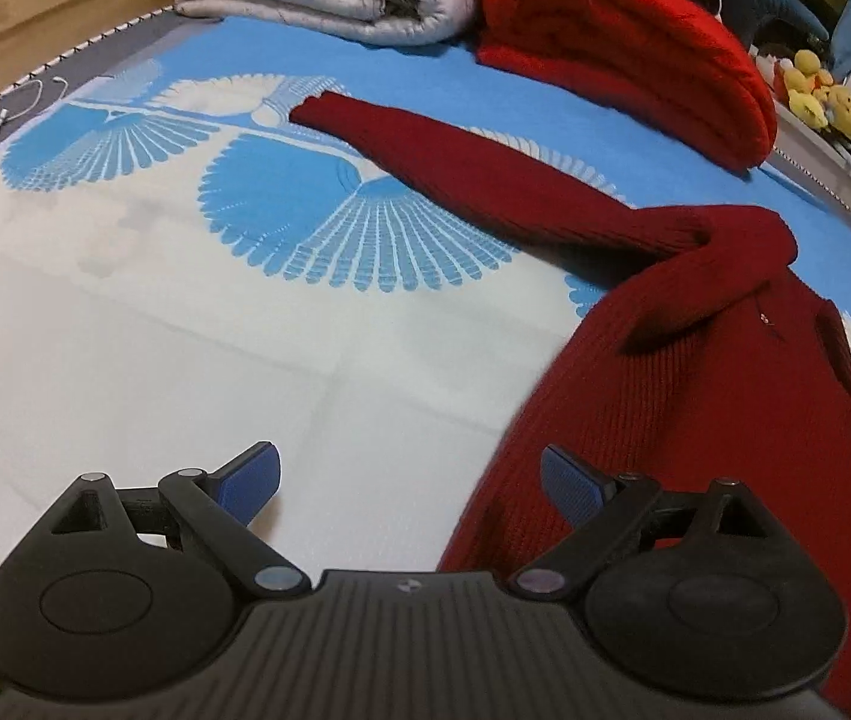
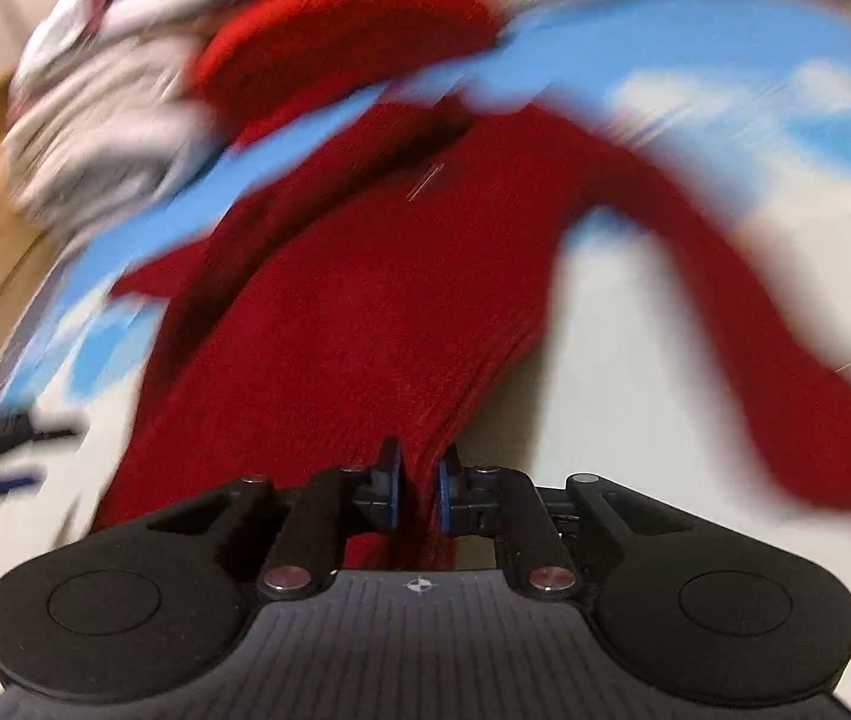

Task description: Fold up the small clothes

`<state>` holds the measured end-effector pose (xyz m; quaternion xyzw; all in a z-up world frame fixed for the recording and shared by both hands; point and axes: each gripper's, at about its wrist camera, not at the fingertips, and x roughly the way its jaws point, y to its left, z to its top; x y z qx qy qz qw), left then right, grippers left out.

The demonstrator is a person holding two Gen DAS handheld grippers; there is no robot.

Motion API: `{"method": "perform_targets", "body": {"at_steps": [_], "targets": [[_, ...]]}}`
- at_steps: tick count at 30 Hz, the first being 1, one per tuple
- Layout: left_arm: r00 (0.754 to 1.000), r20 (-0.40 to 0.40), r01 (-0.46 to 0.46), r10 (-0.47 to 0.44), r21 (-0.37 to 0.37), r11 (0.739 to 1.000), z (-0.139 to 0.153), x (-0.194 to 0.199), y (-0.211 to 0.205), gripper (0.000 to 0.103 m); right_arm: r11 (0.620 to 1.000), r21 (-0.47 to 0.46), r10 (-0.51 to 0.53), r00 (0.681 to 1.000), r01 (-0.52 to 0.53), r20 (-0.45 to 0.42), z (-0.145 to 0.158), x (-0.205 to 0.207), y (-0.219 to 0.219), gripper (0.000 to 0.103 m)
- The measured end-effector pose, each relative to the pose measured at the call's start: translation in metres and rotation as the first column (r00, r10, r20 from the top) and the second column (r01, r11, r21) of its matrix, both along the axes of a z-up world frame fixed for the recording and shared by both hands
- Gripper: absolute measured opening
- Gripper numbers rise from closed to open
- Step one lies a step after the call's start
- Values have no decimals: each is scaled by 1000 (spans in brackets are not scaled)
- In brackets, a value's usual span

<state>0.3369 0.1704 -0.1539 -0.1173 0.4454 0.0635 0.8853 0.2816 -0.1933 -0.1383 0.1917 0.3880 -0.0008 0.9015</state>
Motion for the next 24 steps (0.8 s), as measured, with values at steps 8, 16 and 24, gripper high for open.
{"method": "perform_targets", "body": {"at_steps": [8,16,24], "targets": [[972,-104,196,-212,-148,969,-29,10,-36,96,986,-1,-164,984,164,-64,-19,-7,-98,12],[954,-72,287,-292,-72,955,-30,-1,-82,20,991,-73,-125,982,116,-142,-35,-5,-89,60],[980,-66,188,-189,-16,982,2,-44,-50,8,998,11,-53,991,55,-124,-35,-33,-81,13]]}}
